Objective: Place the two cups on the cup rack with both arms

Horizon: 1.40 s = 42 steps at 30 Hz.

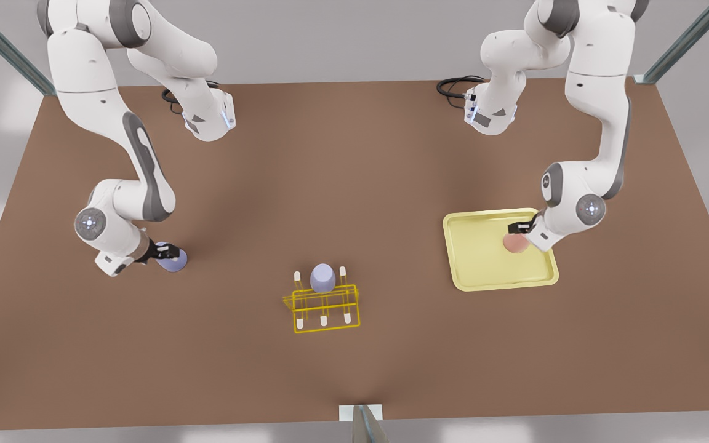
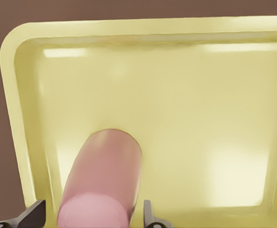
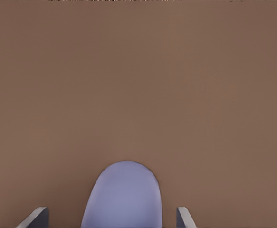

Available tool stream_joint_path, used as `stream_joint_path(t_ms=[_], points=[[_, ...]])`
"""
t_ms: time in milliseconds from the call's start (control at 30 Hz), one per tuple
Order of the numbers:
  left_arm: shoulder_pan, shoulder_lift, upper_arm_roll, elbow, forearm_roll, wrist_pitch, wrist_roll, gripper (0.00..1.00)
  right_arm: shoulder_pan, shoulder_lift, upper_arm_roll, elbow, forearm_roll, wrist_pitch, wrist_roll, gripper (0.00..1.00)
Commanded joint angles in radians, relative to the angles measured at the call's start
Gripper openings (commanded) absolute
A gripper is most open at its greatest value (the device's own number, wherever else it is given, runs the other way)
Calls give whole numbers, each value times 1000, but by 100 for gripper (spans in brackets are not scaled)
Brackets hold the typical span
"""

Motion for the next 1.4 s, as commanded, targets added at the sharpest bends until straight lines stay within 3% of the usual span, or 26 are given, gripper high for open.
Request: stream_joint_path(t_ms=[0,367,433,800,900,967,1100,1233,1367], points=[[-4,2,9,-20,1,108,-7,100,0,6,-1,-3,4,98,-107,100],[-19,59,9,-35,1,173,-7,100,-19,20,-7,-97,-7,157,-109,100],[-28,57,9,-35,1,172,-7,83,-22,3,-7,-135,-7,216,-111,100],[-30,17,2,-8,3,103,-7,82,-12,29,-5,-155,-7,256,-109,100],[-21,2,-50,80,0,-90,-32,82,-9,29,-4,-161,-7,256,-109,100],[-27,2,-90,239,0,-254,-62,82,-8,29,-2,-163,-7,255,-109,100],[-31,123,-255,488,3,-296,-340,82,-6,19,1,-161,-7,244,-109,100],[-44,407,-358,889,9,-288,-564,82,-6,11,4,-160,-8,227,-109,99],[-128,539,-387,1064,4,-109,-595,82,-8,12,4,-160,-8,227,-124,85]])
